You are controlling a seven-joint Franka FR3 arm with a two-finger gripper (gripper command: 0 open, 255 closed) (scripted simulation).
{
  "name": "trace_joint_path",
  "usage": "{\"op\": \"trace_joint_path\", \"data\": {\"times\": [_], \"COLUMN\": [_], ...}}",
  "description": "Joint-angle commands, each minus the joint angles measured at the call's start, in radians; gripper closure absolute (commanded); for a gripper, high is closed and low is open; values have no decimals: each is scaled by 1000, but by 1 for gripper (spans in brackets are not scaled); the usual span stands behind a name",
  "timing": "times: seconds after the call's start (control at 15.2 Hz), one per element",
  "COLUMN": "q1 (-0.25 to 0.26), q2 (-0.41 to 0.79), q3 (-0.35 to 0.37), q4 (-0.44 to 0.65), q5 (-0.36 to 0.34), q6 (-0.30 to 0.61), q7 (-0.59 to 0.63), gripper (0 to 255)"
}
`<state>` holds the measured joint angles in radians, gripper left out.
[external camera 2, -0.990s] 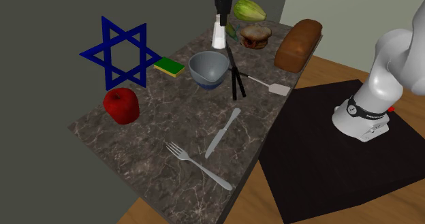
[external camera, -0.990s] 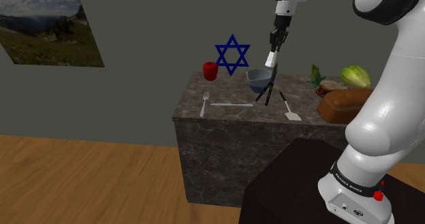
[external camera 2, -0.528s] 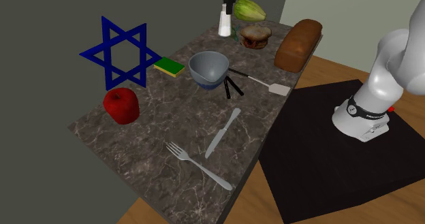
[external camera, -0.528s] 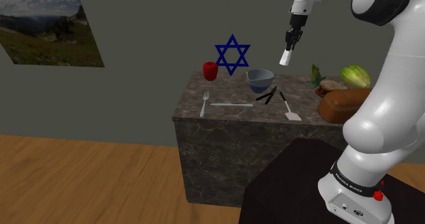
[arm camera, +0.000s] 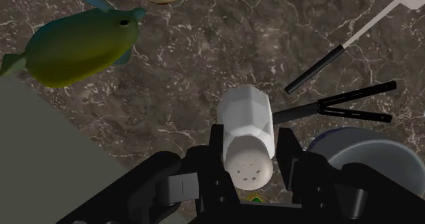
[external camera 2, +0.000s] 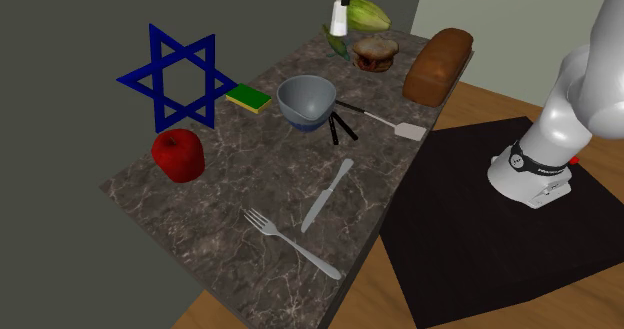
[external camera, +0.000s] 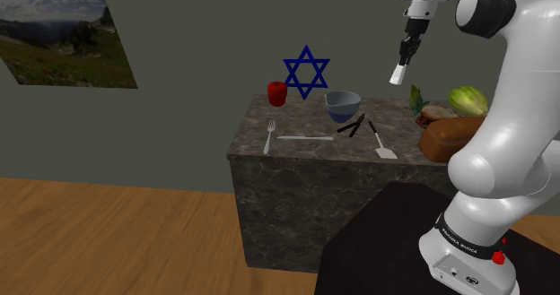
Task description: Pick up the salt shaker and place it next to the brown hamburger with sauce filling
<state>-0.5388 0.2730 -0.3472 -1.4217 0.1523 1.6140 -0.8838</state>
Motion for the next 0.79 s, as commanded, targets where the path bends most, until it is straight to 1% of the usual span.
{"op": "trace_joint_path", "data": {"times": [0.0, 0.4, 0.73], "q1": [-38, -164, -150], "q2": [42, 186, 168], "q3": [-14, -42, -41], "q4": [61, 269, 173], "q5": [14, 65, 58], "q6": [-25, -106, -28], "q7": [-47, -169, -173], "gripper": [255, 255, 255]}}
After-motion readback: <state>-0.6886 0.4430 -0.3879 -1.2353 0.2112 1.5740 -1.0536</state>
